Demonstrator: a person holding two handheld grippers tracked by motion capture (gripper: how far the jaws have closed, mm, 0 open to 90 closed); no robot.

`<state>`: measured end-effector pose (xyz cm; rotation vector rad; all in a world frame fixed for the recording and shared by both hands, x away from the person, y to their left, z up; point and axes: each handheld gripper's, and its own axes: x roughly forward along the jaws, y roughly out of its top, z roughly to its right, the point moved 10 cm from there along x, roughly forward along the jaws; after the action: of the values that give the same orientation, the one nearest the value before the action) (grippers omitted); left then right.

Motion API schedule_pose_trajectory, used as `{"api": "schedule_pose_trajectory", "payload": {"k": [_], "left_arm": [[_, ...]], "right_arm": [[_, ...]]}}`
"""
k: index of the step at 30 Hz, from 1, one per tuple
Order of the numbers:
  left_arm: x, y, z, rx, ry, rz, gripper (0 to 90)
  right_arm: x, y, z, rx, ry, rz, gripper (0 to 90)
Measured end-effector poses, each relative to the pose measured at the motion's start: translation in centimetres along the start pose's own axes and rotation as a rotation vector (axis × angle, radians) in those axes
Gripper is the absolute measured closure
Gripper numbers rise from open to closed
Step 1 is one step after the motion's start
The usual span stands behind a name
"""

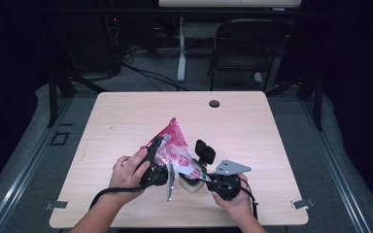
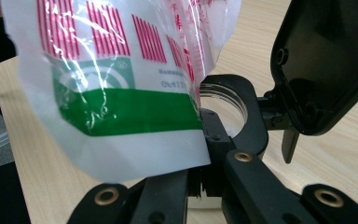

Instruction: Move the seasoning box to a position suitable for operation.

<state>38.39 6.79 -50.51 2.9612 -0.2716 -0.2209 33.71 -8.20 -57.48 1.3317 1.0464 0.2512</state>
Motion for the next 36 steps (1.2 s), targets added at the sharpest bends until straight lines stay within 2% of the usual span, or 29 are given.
{"api": "schedule_pose_trajectory", "payload": {"k": [19,36], "left_arm": [[0.1,-0.3,0.6,-0.018,-0.02,-0.005,63.2],[0.1,-0.8,1.4,-0.047,-0.061,-0.024,63.5]], "right_arm": [[-0.1,0.0,0.1,0.0,-0.005,0.003,88.9],[-0.1,0.1,0.2,0.002,-0.006,0.007,88.2]]}}
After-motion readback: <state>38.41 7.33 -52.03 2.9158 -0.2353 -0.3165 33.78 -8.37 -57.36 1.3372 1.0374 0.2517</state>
